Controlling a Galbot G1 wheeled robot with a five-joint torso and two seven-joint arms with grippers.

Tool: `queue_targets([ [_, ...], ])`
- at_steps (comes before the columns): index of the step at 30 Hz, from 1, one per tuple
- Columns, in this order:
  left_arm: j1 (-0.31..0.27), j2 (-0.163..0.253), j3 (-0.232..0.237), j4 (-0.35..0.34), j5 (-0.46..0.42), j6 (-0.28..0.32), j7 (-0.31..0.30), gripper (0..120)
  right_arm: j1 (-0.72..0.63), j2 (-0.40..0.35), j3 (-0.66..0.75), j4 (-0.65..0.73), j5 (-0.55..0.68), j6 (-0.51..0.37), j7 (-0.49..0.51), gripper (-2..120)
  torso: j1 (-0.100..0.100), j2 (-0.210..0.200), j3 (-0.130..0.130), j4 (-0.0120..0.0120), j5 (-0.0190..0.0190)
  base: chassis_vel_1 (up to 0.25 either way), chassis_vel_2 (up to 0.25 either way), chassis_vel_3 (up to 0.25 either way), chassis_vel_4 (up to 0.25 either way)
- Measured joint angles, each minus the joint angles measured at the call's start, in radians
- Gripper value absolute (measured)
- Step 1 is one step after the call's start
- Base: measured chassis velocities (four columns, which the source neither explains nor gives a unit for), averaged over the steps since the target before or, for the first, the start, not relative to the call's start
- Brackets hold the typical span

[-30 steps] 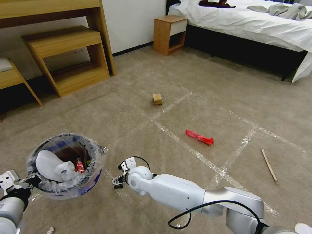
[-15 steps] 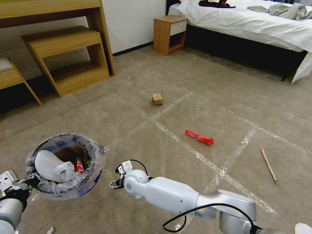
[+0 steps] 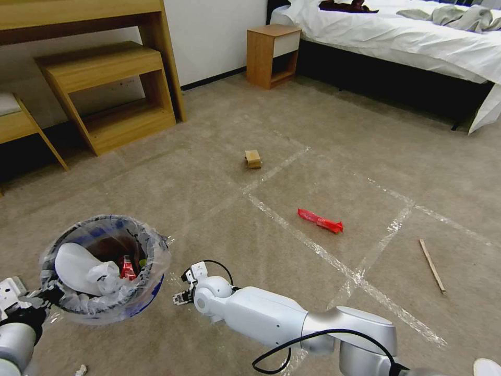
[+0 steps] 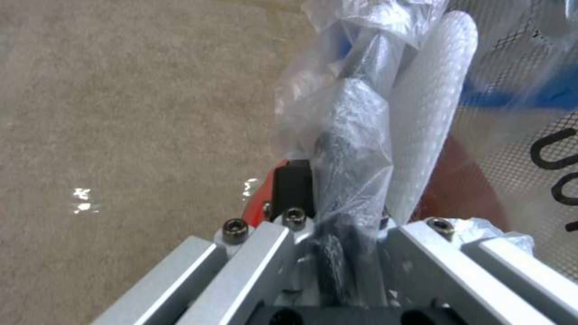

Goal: Pick up the trash bin and place the garbage on the floor into it.

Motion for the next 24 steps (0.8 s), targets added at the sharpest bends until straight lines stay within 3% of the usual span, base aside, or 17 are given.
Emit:
queue_targets([
  [15, 0.011, -0.008, -0.008, -0.019, -0.003, 0.0, 0.0, 0, -0.01, -0.001, -0.007, -0.047, -0.036, 0.018, -0.03, 96, 0.0, 0.0, 0.0, 0.0001, 0.0001, 0.0, 0.0, 0.0, 0.0],
  [24, 0.013, -0.015, -0.007, -0.023, -0.002, 0.0, -0.001, 0, -0.016, -0.001, -0.019, -0.05, -0.047, 0.035, -0.054, 88, 0.0, 0.0, 0.0, 0.0001, 0.0, 0.0, 0.0, 0.0, 0.0],
])
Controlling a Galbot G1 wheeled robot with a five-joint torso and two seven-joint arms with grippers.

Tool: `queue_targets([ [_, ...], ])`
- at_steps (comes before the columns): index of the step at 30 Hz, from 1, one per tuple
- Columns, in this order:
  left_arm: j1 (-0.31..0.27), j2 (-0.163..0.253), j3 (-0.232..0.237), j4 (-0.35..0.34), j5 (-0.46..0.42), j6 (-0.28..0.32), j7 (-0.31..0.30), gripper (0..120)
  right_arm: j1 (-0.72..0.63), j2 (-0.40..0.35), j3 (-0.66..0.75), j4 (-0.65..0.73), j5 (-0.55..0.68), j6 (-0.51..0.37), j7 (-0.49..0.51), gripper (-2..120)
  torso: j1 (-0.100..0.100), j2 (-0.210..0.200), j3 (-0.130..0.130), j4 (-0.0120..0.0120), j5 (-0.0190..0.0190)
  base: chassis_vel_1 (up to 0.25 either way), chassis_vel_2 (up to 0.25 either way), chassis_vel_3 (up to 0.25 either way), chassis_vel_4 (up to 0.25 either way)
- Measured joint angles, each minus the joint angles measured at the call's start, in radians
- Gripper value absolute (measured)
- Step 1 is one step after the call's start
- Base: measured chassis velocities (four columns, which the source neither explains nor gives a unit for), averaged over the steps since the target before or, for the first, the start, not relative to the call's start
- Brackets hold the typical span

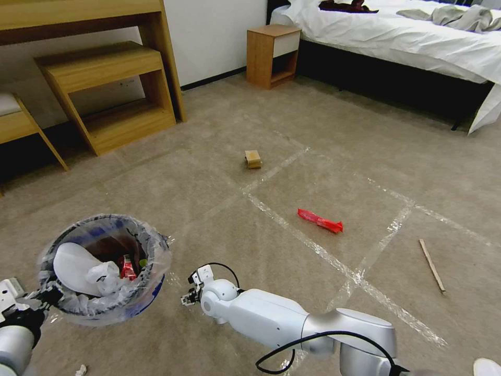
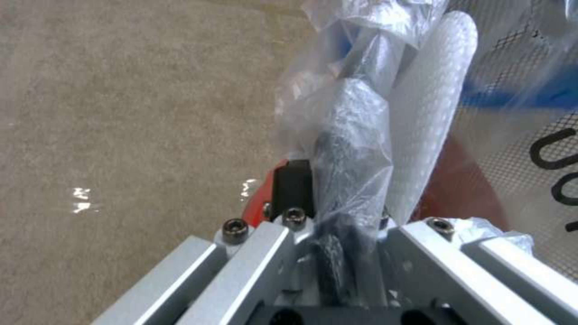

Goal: Pick up the trash bin and place the garbage on the floor into it.

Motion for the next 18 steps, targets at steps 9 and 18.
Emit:
queue_targets([
  [9, 0.003, -0.004, 0.002, -0.002, 0.004, 0.0, 0.0, 0, -0.002, 0.0, -0.019, -0.001, -0.011, 0.01, -0.014, 88, 0.0, 0.0, 0.0, 0.0, 0.0, 0.0, 0.0, 0.0, 0.0],
  [18, 0.011, -0.006, -0.001, -0.01, 0.003, 0.0, -0.001, 0, 0.0, 0.0, -0.031, -0.025, -0.029, 0.021, -0.04, 90, 0.0, 0.0, 0.0, 0.0, 0.0, 0.0, 0.0, 0.0, 0.0],
])
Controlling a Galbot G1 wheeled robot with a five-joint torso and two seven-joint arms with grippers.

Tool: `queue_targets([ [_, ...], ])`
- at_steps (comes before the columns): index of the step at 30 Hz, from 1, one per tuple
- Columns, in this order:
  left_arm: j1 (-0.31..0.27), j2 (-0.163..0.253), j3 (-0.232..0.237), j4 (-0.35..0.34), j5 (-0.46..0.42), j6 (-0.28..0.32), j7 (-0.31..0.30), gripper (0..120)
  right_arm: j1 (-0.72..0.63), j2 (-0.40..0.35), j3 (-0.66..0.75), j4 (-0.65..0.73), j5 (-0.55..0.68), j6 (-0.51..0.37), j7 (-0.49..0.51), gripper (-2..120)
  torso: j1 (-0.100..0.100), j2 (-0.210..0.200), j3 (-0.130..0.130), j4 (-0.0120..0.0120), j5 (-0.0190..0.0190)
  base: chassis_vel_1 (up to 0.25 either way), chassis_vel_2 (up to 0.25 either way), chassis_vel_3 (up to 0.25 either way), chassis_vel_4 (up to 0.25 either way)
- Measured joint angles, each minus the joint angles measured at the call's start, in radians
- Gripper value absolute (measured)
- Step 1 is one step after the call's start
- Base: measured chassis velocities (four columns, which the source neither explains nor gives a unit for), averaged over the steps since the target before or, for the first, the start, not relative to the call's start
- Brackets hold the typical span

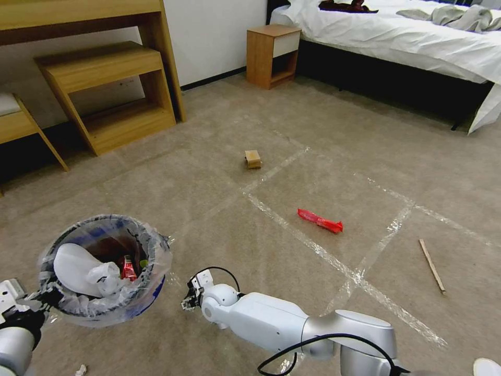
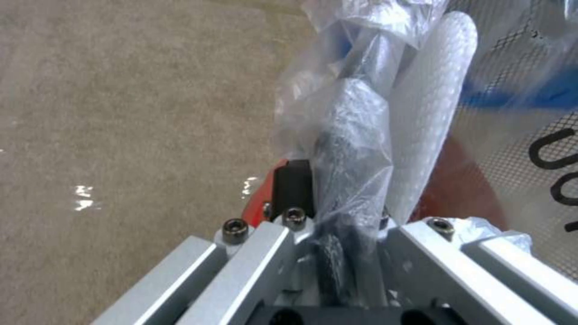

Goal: Pick up the trash bin and place the garbage on the floor into it.

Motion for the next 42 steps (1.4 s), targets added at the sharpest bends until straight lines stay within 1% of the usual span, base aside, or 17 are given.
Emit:
queue_targets([
  [10, 0.007, -0.008, 0.0, -0.013, 0.0, 0.0, -0.001, 0, 0.008, 0.0, 0.0, -0.041, -0.024, 0.012, -0.035, 92, 0.0, 0.0, 0.0, -0.0001, 0.0, 0.0, 0.0, 0.0, 0.0],
  [25, 0.007, -0.018, 0.001, -0.015, 0.004, 0.0, -0.001, 0, 0.005, 0.0, -0.023, -0.057, -0.051, 0.034, -0.074, 93, 0.0, 0.0, 0.0, 0.0, 0.0, 0.0, 0.0, 0.0, 0.0],
  [27, 0.007, -0.019, 0.002, -0.015, 0.005, 0.0, -0.001, 0, 0.004, 0.0, -0.023, -0.068, -0.061, 0.042, -0.087, 93, 0.0, 0.0, 0.0, 0.0, 0.0, 0.0, 0.0, 0.0, 0.0],
  [29, 0.004, -0.022, 0.005, -0.015, 0.008, 0.001, -0.001, 0, 0.0, 0.0, -0.023, -0.085, -0.078, 0.066, -0.124, 96, 0.0, 0.0, 0.0, -0.0001, 0.0, 0.0, 0.0, 0.0, 0.0],
  [42, 0.002, -0.035, 0.012, -0.015, 0.018, 0.002, -0.001, 0, 0.0, 0.0, -0.03, -0.094, -0.079, 0.12, -0.194, 97, 0.0, 0.0, 0.0, 0.0001, 0.0, 0.0, 0.0, 0.0, 0.0],
])
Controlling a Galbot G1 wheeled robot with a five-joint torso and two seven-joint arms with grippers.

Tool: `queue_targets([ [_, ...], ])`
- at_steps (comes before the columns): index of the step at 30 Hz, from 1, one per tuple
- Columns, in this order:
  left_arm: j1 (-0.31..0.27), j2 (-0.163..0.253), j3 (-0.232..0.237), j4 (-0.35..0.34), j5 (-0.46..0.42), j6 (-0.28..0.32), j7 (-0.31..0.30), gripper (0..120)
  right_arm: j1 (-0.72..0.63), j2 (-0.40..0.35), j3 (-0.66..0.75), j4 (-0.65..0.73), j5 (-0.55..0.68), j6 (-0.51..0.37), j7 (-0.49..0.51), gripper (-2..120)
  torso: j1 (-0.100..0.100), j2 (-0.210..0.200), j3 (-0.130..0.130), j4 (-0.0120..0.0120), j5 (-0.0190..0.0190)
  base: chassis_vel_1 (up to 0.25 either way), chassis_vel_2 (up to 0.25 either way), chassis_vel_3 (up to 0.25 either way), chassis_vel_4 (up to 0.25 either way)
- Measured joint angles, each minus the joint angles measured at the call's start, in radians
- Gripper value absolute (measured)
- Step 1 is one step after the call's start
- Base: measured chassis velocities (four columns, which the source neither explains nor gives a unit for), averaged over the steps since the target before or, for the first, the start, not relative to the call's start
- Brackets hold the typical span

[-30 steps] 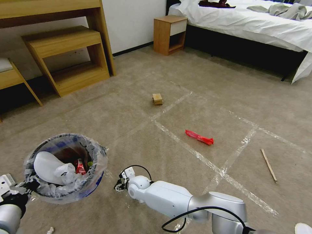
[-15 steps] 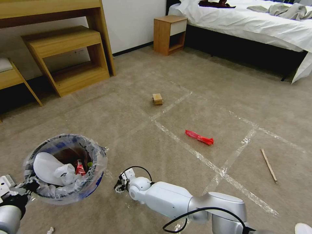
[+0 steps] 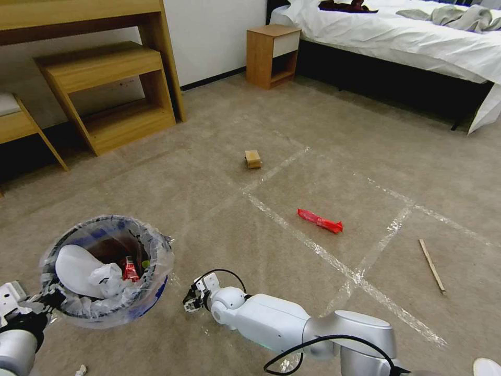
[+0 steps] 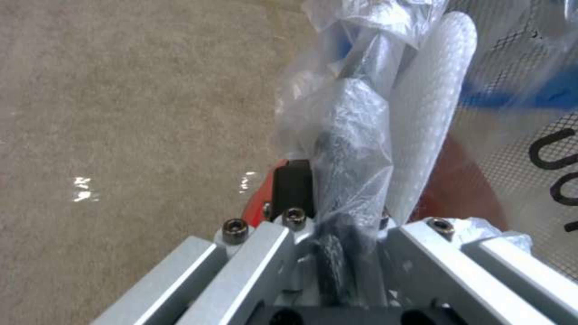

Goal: Pick up the trash bin and place the garbage on the floor into it.

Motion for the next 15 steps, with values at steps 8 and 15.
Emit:
queue_targets([
  [8, 0.001, -0.006, 0.001, 0.0, 0.004, 0.0, 0.001, 0, 0.0, 0.0, -0.009, 0.0, -0.005, 0.03, -0.024, 97, 0.0, 0.0, 0.0, 0.0, 0.0, 0.0, 0.0, 0.0, 0.0],
  [15, -0.001, -0.009, 0.004, 0.0, 0.007, 0.0, 0.002, 0, -0.001, 0.0, -0.015, -0.002, -0.011, 0.038, -0.028, 96, 0.0, 0.0, 0.0, 0.0, 0.0, 0.0, 0.0, 0.0, 0.0],
])
